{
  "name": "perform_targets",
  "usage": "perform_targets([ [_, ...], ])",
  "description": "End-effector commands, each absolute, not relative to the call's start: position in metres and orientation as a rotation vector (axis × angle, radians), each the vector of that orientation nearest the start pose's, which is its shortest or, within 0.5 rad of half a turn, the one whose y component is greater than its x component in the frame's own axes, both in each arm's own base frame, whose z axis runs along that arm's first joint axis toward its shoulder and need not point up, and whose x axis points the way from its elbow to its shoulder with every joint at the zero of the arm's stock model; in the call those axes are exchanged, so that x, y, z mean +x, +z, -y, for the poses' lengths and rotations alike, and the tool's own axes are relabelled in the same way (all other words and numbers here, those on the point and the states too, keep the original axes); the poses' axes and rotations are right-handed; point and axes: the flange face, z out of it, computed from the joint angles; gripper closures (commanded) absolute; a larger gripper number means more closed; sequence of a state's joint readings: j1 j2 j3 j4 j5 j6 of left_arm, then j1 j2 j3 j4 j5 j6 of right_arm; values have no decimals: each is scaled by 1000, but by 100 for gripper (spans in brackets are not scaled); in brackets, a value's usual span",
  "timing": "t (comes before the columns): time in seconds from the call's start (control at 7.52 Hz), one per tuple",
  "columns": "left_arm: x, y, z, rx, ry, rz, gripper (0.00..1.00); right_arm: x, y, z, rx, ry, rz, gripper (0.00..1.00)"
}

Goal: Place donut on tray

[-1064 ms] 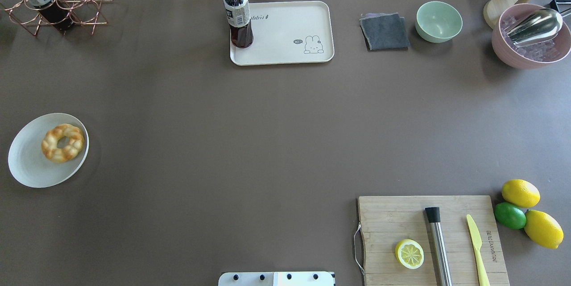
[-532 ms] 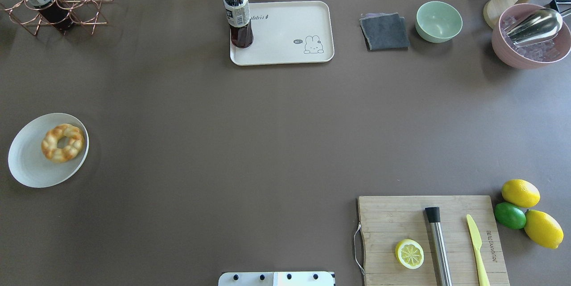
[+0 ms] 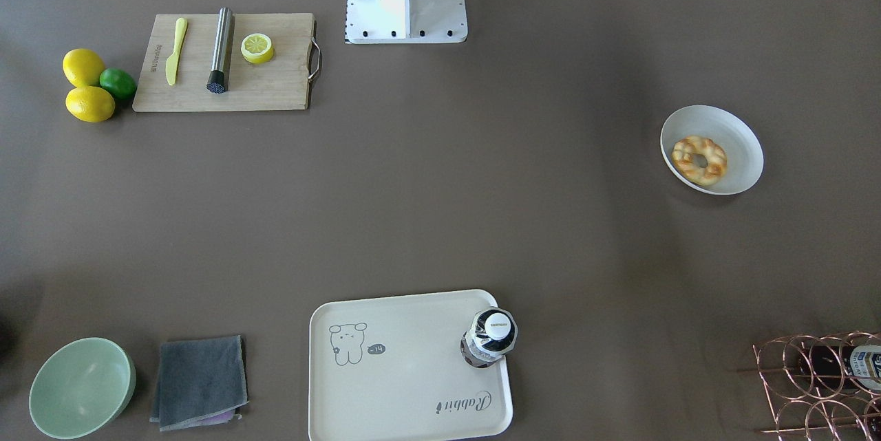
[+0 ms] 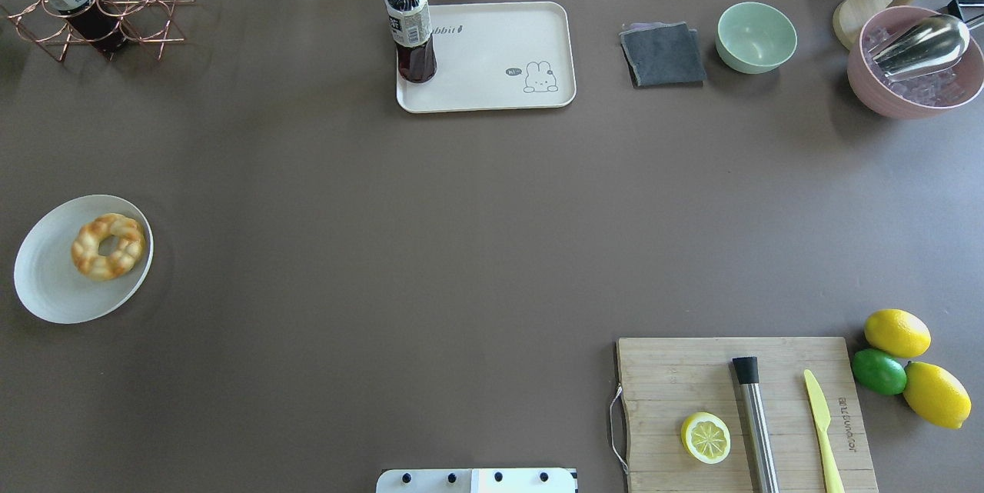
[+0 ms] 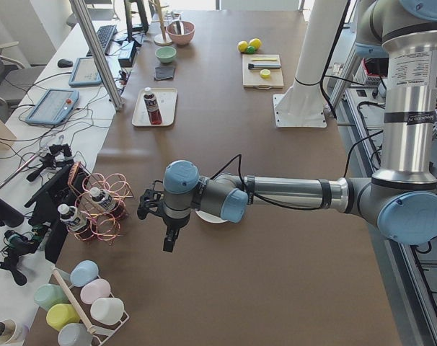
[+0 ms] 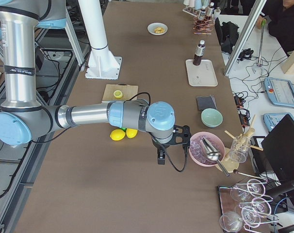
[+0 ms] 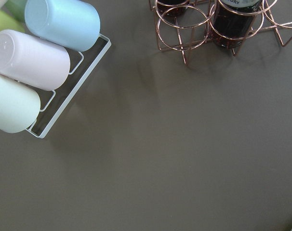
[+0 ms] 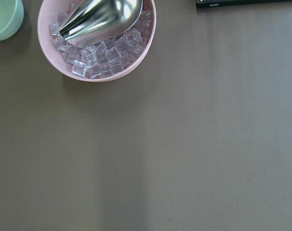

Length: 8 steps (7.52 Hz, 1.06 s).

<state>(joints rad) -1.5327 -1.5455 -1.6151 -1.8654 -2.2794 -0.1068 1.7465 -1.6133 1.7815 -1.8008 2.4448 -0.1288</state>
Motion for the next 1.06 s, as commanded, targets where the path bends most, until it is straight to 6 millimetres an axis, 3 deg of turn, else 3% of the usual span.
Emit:
perform_targets([
  [0.0, -47, 622, 498, 215, 93, -755, 2, 137, 590, 447, 80, 69, 872, 0],
  [0.93, -45, 628, 483, 204, 107, -817, 2, 138, 592, 447, 77, 68, 871, 0],
])
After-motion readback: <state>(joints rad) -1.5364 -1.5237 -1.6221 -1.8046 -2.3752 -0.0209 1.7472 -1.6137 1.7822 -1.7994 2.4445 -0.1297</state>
